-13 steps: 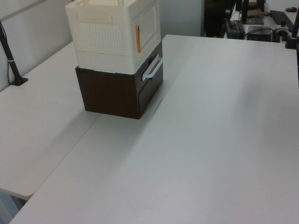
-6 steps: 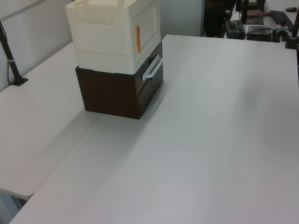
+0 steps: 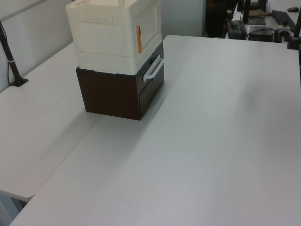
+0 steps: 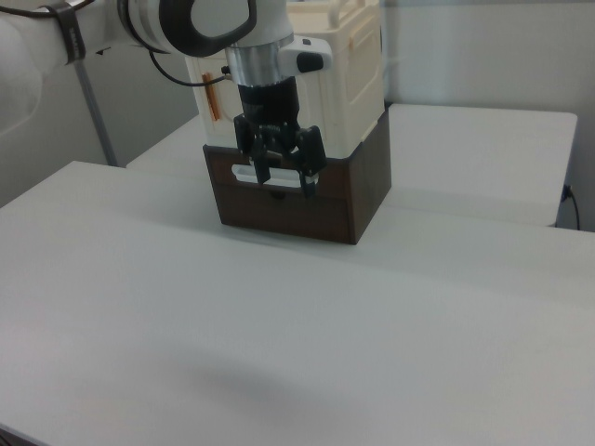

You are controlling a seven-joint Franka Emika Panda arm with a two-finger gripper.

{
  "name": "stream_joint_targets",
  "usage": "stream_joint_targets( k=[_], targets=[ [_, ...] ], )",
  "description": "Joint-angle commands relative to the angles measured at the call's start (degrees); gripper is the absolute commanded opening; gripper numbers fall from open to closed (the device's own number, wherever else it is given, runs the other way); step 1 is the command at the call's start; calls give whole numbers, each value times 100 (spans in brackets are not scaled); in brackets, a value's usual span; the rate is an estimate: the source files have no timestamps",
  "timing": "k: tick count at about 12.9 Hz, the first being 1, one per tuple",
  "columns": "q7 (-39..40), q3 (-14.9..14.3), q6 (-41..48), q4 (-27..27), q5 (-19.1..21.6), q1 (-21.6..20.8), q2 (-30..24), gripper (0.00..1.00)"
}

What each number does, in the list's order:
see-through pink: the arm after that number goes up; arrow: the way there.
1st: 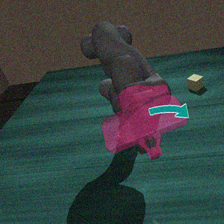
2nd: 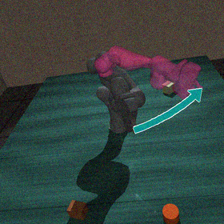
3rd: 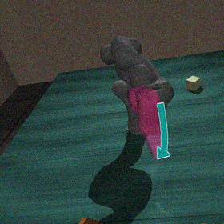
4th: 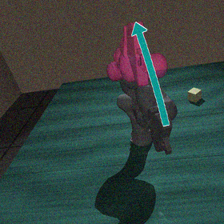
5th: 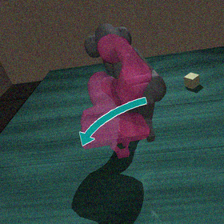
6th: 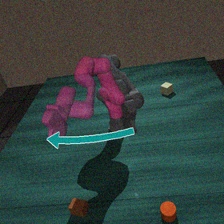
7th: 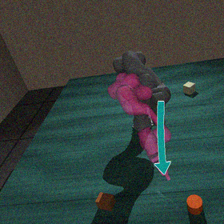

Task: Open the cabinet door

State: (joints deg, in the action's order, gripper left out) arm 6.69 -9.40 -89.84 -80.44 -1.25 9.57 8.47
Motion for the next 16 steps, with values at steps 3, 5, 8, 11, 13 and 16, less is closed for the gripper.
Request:
stream_joint_targets(
  k=[3,5,8,11,13,16],
  targets=[
    [140,-9,326,-138,37,-130,-118,100],
    [149,-26,318,-130,37,-113,-109,100],
    [158,-35,309,-129,28,-95,-100,100],
    [149,-35,327,-129,28,-113,-100,100],
    [149,-35,318,-129,28,-113,-91,100],
    [131,-35,336,-138,28,-130,-91,100]
  ],
)
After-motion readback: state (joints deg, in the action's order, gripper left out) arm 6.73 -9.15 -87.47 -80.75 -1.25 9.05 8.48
